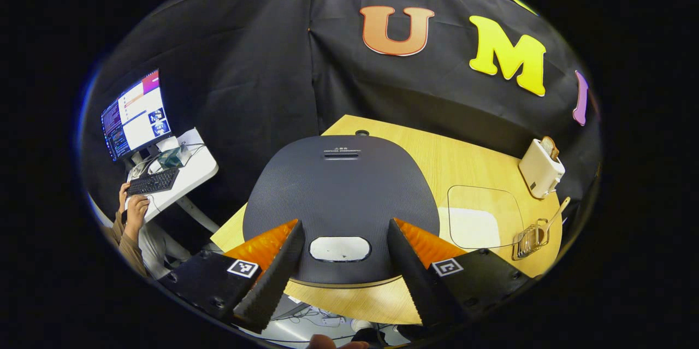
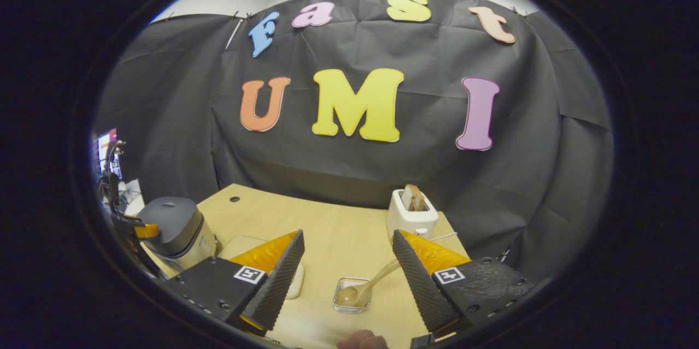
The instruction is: Close the left gripper, press the button to open the rice cooker; take a wooden spoon from the chopstick holder with the right hand, scoop a spoonful of rice and pour it into the rice cooker, then put the wooden spoon back into the chopstick holder.
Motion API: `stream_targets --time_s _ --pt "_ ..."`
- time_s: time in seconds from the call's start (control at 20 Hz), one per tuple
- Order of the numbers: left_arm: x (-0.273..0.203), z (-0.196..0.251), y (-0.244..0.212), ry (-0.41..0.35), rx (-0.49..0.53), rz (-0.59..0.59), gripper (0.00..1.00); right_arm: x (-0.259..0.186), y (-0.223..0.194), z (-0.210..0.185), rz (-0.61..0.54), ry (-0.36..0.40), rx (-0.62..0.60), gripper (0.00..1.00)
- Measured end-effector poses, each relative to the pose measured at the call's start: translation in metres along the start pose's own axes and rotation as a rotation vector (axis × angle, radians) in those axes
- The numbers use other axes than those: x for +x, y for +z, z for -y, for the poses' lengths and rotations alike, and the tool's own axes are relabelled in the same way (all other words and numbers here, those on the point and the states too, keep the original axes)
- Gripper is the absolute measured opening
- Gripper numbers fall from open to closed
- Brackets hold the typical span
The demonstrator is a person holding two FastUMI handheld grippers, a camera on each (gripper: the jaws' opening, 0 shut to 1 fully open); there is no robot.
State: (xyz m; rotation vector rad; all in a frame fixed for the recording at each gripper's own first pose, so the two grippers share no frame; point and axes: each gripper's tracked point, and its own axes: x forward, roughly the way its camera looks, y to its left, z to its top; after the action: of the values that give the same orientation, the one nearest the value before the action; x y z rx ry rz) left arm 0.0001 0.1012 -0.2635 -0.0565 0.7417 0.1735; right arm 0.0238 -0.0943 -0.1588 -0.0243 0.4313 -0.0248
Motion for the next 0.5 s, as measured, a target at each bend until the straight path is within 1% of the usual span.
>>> stream_targets --time_s 0.15,0.25,0.5 --pt "0.0 -0.0001 0.0004 0.007 0.003 0.036 0.99 0.0015 -0.0049 -0.0035 -0.011 0.007 -0.001 0.96" --pt "0.0026 0.0013 -0.0069 0.004 0.002 0.016 0.99 0.0021 -0.007 -0.0055 -0.018 0.014 0.001 0.96" --pt "0.0024 0.0002 -0.0063 0.004 0.015 0.04 0.99 0.0013 -0.0086 -0.0095 -0.026 0.026 -0.004 0.96"
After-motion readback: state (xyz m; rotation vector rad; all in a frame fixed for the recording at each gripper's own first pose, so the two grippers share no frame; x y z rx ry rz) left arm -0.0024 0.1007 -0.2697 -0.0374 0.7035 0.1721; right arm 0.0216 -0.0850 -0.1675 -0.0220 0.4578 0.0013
